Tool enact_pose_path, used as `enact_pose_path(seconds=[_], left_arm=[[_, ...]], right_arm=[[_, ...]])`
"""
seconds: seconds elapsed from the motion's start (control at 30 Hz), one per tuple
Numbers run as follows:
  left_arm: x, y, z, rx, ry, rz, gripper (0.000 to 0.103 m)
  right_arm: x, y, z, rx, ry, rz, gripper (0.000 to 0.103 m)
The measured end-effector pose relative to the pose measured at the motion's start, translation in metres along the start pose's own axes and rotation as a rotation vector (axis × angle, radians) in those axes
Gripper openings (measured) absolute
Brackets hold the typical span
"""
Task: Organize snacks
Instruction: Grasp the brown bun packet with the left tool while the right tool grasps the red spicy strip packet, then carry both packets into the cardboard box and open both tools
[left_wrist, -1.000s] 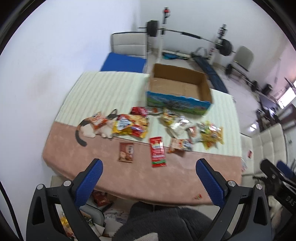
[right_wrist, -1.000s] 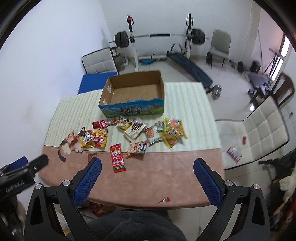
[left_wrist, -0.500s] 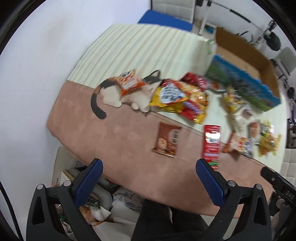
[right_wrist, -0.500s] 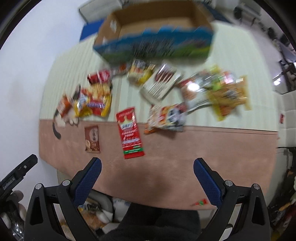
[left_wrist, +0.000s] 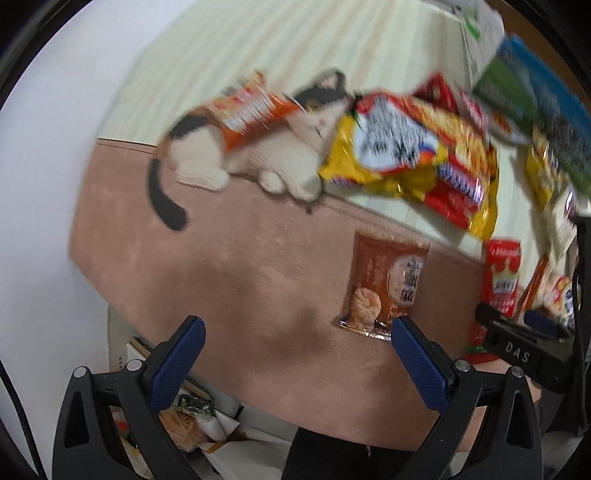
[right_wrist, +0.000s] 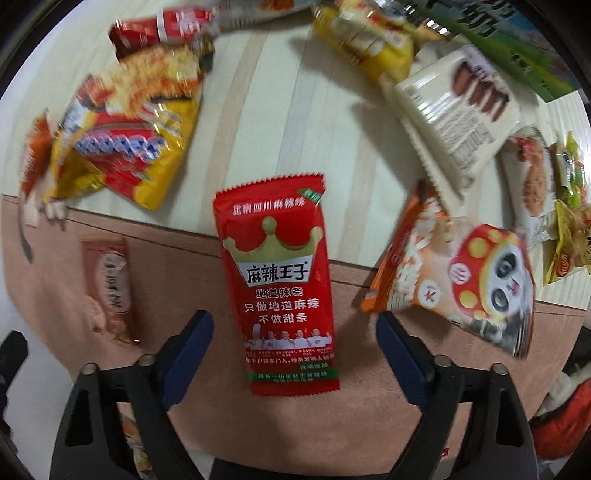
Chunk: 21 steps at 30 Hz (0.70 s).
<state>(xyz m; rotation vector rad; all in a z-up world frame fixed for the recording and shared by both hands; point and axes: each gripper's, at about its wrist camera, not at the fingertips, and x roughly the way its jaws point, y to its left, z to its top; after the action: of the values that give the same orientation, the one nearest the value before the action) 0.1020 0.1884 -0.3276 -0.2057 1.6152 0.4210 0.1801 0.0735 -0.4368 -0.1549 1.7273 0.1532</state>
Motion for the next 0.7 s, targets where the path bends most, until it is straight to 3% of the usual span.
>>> enact_pose_path(seconds=[0.23,0.37,0.47,0.6,0.7], left_arm=[[0.041,-0.023,0.01,0.068,0.075,-0.108,0.103],[0.059,-0.04,0.015,0.126,0.101,-0.109,0.102],[0.071,-0.046,0.016,0.149,0.115,-0.099,0.074],[0.073,-0.05,0.01,0.178,0.092,-0.126,0.053],[0.07,-0.056,0.005,0.194,0.069,-0.097,0.052]], right_arm=[[0.017,0.011,0.0,0.005,-0.018,-0.048,0.076],[0.009,-0.004,-0.004,0.028,-0.042,-0.049,0.058],[0.008,-0.013,-0.005,0.047,-0.048,-0.044,0.053],[0.007,-0.015,-0.011,0.055,-0.054,-0.052,0.05],[0.003,-0.014,-0.015,0.054,-0.069,-0.066,0.046]])
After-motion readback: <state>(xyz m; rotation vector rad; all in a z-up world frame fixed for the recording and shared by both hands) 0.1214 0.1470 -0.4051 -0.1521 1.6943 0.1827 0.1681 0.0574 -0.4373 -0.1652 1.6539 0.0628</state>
